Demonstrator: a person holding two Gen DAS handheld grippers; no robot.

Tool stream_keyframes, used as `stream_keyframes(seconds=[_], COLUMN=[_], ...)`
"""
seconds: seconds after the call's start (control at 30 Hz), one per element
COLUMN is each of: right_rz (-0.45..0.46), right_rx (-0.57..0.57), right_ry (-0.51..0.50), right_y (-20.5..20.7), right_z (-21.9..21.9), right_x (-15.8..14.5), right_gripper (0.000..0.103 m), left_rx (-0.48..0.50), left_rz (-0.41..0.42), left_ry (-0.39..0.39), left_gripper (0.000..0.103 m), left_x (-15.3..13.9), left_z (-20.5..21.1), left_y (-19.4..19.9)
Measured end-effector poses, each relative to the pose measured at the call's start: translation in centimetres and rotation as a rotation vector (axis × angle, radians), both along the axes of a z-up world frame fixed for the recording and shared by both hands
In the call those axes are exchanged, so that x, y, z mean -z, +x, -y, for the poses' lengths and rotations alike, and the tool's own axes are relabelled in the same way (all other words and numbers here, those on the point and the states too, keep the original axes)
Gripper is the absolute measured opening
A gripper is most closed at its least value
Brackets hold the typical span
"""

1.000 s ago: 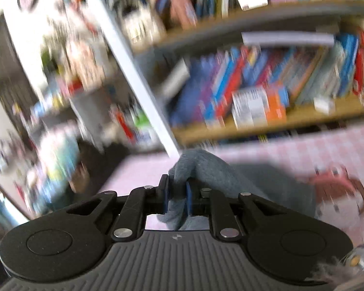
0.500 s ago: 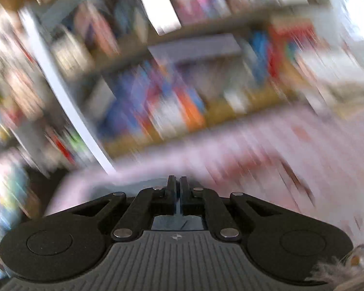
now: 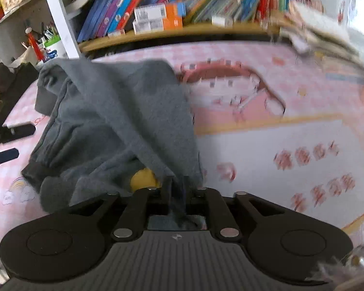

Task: Fold clothes
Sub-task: 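Shake out and lay the sweatshirt flat on the table with the right gripper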

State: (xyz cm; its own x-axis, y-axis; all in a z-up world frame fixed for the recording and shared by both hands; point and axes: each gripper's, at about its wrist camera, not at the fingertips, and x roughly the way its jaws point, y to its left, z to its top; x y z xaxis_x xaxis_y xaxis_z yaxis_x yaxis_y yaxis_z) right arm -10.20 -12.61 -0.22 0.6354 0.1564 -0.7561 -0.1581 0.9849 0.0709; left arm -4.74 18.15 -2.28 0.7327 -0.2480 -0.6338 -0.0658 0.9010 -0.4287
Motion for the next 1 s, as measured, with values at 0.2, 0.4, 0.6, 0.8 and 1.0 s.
stream_keyframes(seconds=[0.2, 0.4, 0.6, 0.8, 1.0], right_rz=[0.153, 0.226, 0.185, 0.286, 0.240], right_rx=[-0.229, -0.466, -0.529, -0.303, 0.134], right_ry=[-0.094, -0.184, -0.212, -0.038, 0.023], right_y=[3.9, 8.5, 12.2, 12.9, 10.5], right_z=[-4.7, -10.7, -13.8, -5.3, 10.0], right_x=[-2.6, -3.1, -1.4, -4.9, -5.0], right_gripper=[0.059, 0.064, 0.009, 0.007, 0.007], left_rx=[-0.041, -0.078, -0.109, -0.116, -0.050], left_rz=[-0.026, -0.024, -0.038, -0.071, -0.092], left_ry=[0.023, 0.068, 0.117, 0.154, 0.208], left_gripper=[0.099, 0.099, 0.099, 0.099, 0.099], left_x=[0.1, -0.8, -1.3, -0.8, 0.1], left_z=[0.1, 0.5, 1.2, 2.2, 4.3], left_y=[0.2, -0.9, -2.1, -1.7, -0.5])
